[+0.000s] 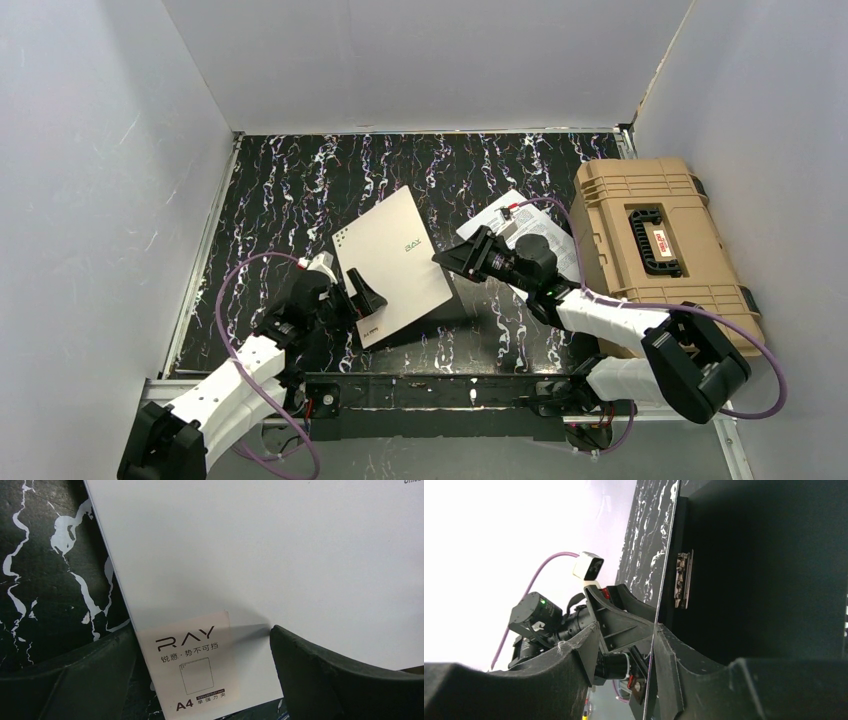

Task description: Put the files into the folder

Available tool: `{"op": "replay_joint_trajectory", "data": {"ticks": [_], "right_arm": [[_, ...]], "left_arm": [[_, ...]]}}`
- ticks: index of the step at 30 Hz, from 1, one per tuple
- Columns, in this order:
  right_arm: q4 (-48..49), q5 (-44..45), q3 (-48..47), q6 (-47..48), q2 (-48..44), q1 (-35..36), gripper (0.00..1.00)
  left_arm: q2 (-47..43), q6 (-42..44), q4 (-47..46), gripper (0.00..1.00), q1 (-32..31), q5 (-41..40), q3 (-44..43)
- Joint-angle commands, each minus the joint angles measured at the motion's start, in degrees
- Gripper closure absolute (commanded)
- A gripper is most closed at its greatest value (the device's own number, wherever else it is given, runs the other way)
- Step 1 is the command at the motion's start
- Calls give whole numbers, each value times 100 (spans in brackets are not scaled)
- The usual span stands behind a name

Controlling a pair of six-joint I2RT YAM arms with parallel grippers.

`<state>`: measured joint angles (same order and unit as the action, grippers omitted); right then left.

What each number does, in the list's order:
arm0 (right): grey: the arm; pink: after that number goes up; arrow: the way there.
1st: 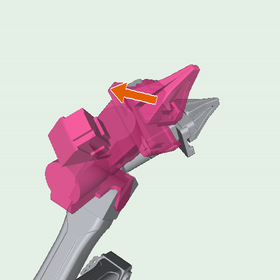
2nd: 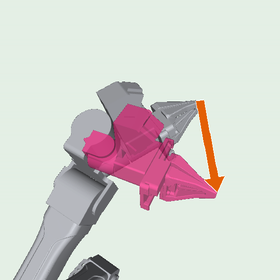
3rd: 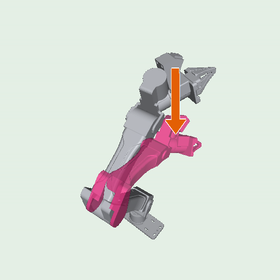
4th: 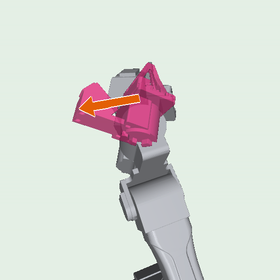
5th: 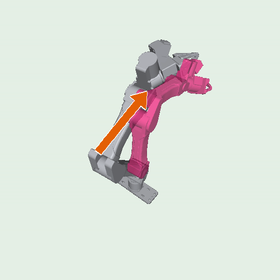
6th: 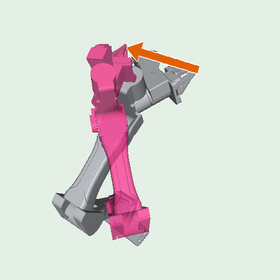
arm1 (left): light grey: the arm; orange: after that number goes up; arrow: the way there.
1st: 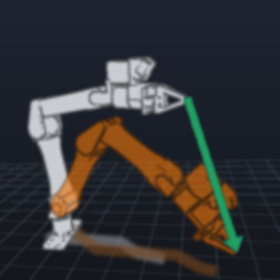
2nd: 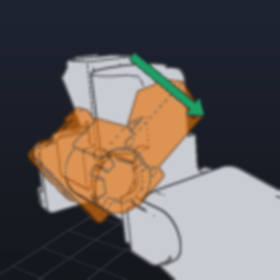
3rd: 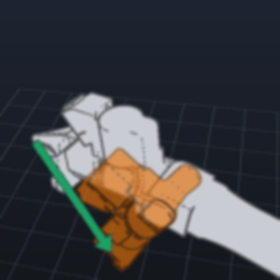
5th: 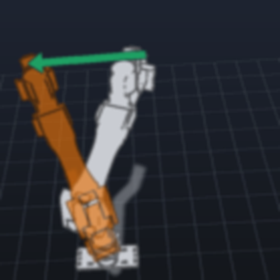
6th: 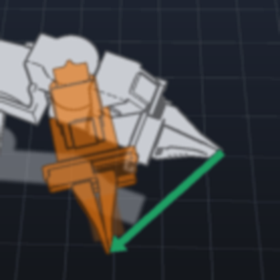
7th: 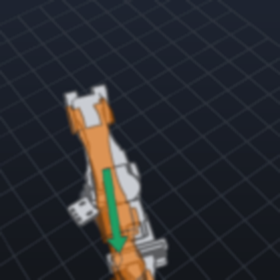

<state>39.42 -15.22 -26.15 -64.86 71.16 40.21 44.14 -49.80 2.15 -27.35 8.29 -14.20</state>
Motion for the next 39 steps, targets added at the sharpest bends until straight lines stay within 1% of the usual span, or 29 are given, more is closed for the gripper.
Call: {"op": "replay_joint_trajectory", "data": {"ticks": [1, 8, 12, 20, 22, 24, 27, 30, 36, 39], "right_arm": [[567, -570, 158, -465, 150, 137, 47], [772, -455, 251, -759, 188, 148, 46], [972, -426, 307, -969, 286, 157, 44], [1077, -309, 359, -1163, 378, 172, 40], [1162, -314, 367, -1188, 392, 182, 41], [1106, -305, 353, -1120, 347, 181, 44], [756, -212, 310, -913, 175, 181, 48], [174, -36, 201, -483, -94, 183, 53], [-1279, 433, -223, 544, -728, 189, 60], [-1930, 643, -478, 1060, -985, 201, 65]], "left_arm": [[-263, -225, -1042, 2, -24, 614, -22], [-272, -374, -1329, 2, 9, 661, 79], [-266, -413, -1430, 2, 19, 681, 101], [-336, -470, -1570, 2, 50, 710, 153], [-345, -469, -1587, 2, 55, 722, 166], [-330, -465, -1594, 2, 63, 724, 178], [-321, -458, -1586, 2, 81, 720, 197], [-282, -436, -1586, 2, 100, 719, 213], [-257, -450, -1538, 2, 213, 800, 188], [-163, -406, -1384, 2, 283, 832, 86]]}}
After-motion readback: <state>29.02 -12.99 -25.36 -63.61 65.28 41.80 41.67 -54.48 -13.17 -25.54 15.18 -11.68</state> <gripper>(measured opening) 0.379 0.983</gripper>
